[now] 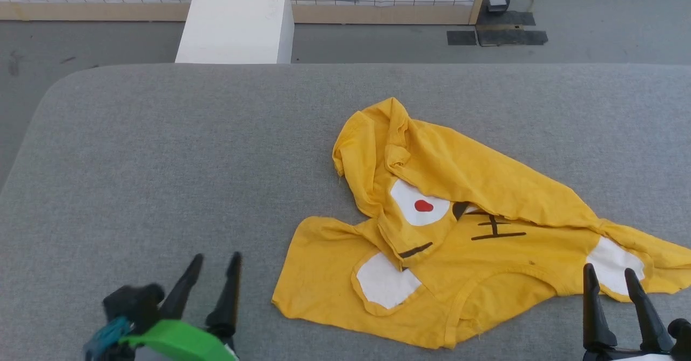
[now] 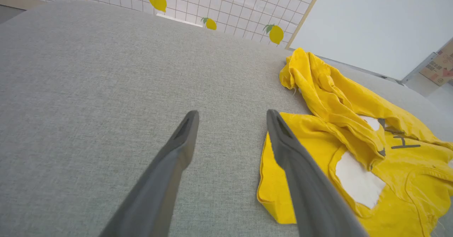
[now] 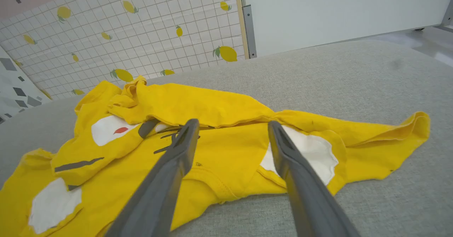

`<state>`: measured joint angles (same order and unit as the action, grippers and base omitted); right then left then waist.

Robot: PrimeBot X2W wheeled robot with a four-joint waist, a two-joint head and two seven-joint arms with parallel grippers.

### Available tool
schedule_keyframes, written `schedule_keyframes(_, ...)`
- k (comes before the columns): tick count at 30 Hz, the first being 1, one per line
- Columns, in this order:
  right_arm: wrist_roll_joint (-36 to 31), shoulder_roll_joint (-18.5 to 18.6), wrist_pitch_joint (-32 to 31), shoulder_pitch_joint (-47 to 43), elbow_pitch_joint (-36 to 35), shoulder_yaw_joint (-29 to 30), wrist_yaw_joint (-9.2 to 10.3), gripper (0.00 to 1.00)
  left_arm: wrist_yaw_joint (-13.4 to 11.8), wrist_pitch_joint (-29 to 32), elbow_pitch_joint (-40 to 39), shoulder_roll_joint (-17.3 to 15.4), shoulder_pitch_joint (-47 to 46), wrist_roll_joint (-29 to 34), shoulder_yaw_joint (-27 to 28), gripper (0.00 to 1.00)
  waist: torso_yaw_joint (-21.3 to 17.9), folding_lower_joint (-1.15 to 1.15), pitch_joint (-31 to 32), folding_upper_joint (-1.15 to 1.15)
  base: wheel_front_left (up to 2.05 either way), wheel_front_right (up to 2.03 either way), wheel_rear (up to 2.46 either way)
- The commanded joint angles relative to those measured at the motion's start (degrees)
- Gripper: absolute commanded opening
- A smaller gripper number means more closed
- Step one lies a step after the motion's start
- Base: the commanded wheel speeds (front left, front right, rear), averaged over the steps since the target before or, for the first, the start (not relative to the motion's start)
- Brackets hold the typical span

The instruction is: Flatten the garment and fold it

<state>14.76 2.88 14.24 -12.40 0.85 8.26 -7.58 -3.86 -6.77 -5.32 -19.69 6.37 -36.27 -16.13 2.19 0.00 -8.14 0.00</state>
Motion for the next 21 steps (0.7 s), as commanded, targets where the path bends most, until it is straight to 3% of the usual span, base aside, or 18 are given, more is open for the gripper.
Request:
schedule_keyframes(1,-0.3,0.0,0.7,0.9,0.0,0.4,0.09,1.0,0.7,2.1,-0.6,-1.1,-2.1,1.0,-1.0,1.0,0.1,0.0,-0.1,0.0,0.0,0.0,0.0)
schedule_keyframes(6,-0.2,0.0,0.7,1.4,0.7,0.4,0.09,1.0,3.3,17.0,1.1,-4.3,-8.0,0.7,-6.8,1.0,0.3,0.0,-0.7,0.0,0.0,0.0,0.0)
schedule_keyframes(10,0.1,0.0,0.7,2.0,0.9,-0.4,0.09,1.0,3.9,27.4,3.6,-5.9,-13.0,1.0,-10.1,1.0,0.2,0.0,-1.4,0.0,0.0,0.0,0.0)
schedule_keyframes(21,1.0,0.0,0.7,2.7,1.3,-0.8,0.09,1.0,4.6,37.5,11.7,-3.8,-17.9,-2.1,-13.5,1.0,-1.9,0.0,-3.3,0.0,0.0,0.0,0.0)
